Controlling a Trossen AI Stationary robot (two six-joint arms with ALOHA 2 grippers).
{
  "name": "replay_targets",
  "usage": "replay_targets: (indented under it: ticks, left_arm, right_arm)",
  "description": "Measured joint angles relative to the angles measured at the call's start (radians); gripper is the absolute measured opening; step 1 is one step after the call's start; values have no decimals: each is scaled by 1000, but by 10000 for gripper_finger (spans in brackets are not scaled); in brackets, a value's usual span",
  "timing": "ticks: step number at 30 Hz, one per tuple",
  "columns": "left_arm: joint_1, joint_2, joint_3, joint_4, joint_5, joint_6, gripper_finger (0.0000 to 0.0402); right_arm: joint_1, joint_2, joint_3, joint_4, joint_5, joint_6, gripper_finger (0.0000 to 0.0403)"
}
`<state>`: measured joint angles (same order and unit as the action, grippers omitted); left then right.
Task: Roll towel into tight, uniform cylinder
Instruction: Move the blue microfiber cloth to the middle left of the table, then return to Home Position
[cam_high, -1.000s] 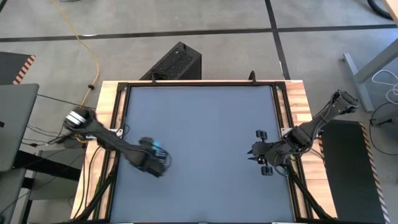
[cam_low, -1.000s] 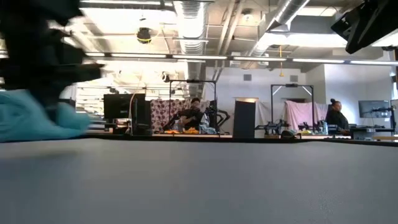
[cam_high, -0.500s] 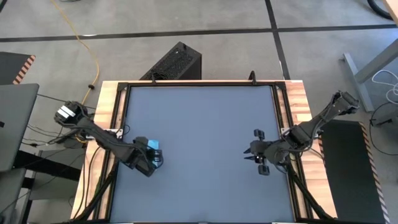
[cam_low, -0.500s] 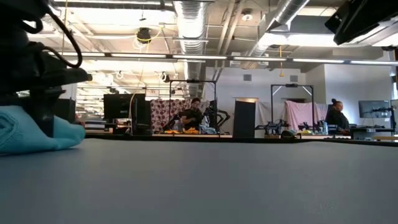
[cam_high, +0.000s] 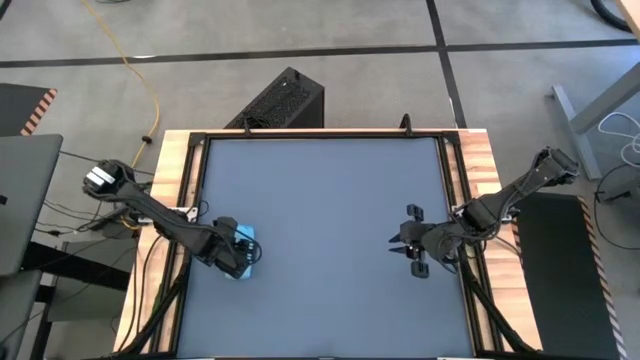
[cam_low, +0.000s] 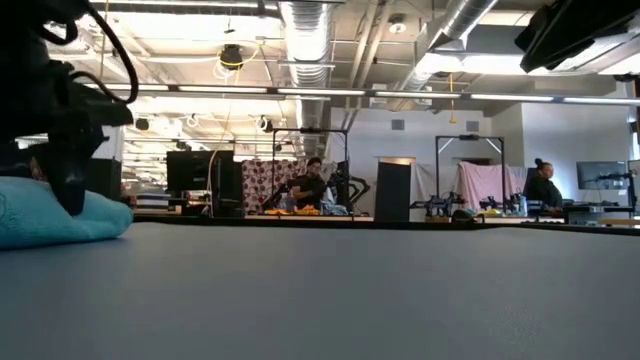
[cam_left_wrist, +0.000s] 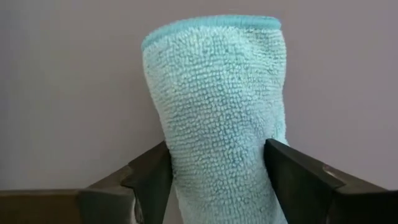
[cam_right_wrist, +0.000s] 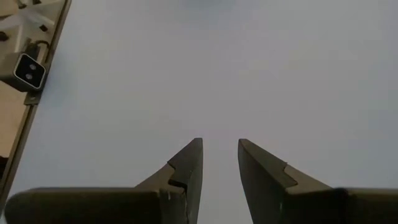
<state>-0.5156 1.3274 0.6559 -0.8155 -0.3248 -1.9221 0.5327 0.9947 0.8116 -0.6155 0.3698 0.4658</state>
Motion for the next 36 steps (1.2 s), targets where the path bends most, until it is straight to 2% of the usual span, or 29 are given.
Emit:
replay_targets:
  ticks: [11,19,21,24,27,30,32,36]
  left_arm:
    - [10,-205,0,-25,-86,142,236]
    - [115,-327,0,-93,-112,332,236]
    - [152,-346,0,-60,-145,400,236]
    - [239,-346,1,105,-150,622,234]
    - [360,-319,1,302,-70,867,223]
    - [509,-307,1,494,76,1092,203]
    - [601,-315,1,629,172,1251,182]
    - [770,-375,2,738,359,1400,122]
  right_arm:
    - [0,0,0,29,-1,60,127]
    - [-1,0,0,68,20,169,127]
    - [-7,0,0,113,20,174,123]
    - [-19,-19,0,164,19,141,104]
    - [-39,-77,0,170,19,105,64]
    - [-59,-172,-11,146,20,68,19]
    - [-85,-266,-53,150,20,40,14]
    - [-175,-458,-194,218,22,1,24]
